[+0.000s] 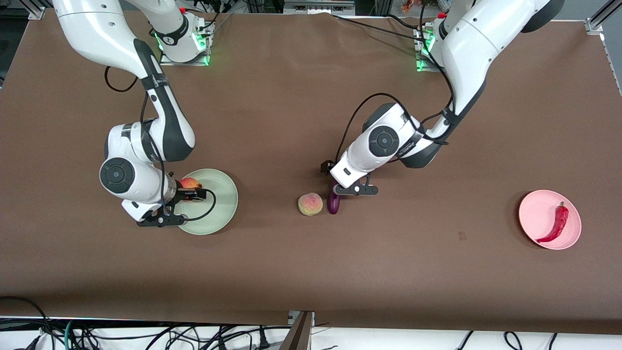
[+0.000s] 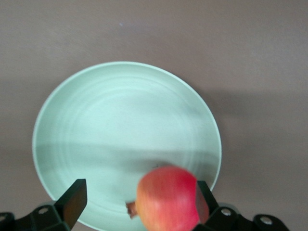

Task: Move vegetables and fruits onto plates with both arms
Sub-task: 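Release the apple on the green plate while the left gripper grasps the eggplant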

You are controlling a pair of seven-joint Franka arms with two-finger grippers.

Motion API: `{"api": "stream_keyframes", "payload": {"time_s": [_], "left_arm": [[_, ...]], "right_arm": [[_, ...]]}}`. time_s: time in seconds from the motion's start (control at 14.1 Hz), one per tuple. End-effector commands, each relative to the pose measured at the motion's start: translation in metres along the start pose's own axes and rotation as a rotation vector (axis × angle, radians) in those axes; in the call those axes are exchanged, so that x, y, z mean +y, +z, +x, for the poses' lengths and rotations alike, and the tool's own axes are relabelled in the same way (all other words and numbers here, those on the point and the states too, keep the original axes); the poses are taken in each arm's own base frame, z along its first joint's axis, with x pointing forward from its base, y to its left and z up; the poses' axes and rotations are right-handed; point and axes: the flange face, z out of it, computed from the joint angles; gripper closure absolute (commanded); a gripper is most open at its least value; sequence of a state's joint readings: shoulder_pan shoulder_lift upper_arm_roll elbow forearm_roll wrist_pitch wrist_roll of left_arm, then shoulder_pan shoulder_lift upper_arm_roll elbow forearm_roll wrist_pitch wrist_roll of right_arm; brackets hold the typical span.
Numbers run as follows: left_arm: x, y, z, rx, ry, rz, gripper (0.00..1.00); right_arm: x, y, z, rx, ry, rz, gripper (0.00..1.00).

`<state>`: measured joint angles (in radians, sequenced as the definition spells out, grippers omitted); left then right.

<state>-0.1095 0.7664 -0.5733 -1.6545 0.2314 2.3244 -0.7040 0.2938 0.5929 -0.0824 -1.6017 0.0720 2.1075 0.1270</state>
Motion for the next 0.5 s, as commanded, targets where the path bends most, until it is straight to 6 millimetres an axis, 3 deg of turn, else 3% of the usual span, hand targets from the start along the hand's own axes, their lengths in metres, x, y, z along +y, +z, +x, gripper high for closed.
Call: {"api": "stream_keyframes", "payload": {"time_s": [0.0, 0.21, 0.28, 0.36, 0.43], "left_arm": [[0.002, 0.024, 0.001, 0.054, 0.085, 0.087, 0.0], [0.009, 0.036, -0.003, 0.071, 0.116, 0.077, 0.0], [0.009, 0.036, -0.003, 0.075, 0.139, 0.079, 0.17], [0.01, 0.034, -0.002, 0.077, 0.136, 0.076, 0.54], [0.007, 0.03, 0.0, 0.08, 0.128, 0.08, 0.77]], "right_arm": [[-0.027, -0.022, -0.001, 0.001, 0.036, 0.045, 0.01], [-0.085, -0.039, -0.008, 0.006, 0.129, 0.057, 0.01], [-0.114, -0.036, -0.015, 0.003, 0.171, 0.074, 0.01], [-0.139, -0.04, -0.018, 0.013, 0.207, 0.088, 0.01], [-0.168, -0.038, -0.02, 0.019, 0.227, 0.092, 0.01]]}}
